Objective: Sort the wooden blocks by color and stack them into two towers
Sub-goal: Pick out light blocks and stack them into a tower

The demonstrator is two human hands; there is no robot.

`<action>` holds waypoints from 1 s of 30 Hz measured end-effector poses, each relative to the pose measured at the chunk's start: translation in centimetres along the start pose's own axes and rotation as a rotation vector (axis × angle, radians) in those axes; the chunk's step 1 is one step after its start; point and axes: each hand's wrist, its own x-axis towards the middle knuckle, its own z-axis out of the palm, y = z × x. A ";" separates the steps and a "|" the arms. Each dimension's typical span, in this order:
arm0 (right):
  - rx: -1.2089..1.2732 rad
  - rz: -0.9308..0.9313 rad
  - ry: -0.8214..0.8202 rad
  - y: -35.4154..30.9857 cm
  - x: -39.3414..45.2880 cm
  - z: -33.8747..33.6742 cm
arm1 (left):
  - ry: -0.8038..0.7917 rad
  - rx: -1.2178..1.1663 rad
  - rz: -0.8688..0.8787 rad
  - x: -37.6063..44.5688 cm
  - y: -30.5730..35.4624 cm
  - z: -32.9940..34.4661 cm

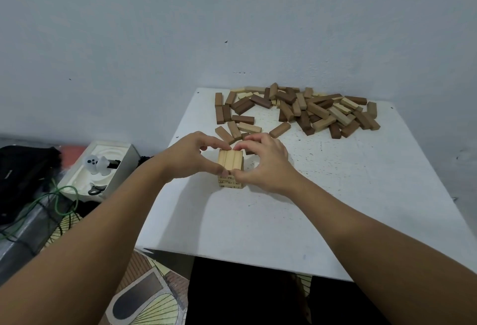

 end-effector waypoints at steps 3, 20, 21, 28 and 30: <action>-0.013 0.011 -0.008 0.2 -0.1 0.1 | -0.014 0.002 -0.002 -0.1 0.2 0.1; 0.232 0.104 -0.120 1.5 -2.0 -0.4 | -0.092 -0.196 -0.087 -0.6 -2.0 0.0; 0.282 0.121 -0.130 1.7 -2.2 -0.2 | -0.093 -0.230 -0.104 -0.8 -2.3 0.0; 0.464 0.198 -0.111 2.2 -2.5 1.1 | -0.120 -0.447 -0.139 -1.5 -4.1 0.8; 0.485 0.196 -0.106 2.0 -2.5 1.0 | -0.120 -0.491 -0.145 -1.3 -4.0 0.8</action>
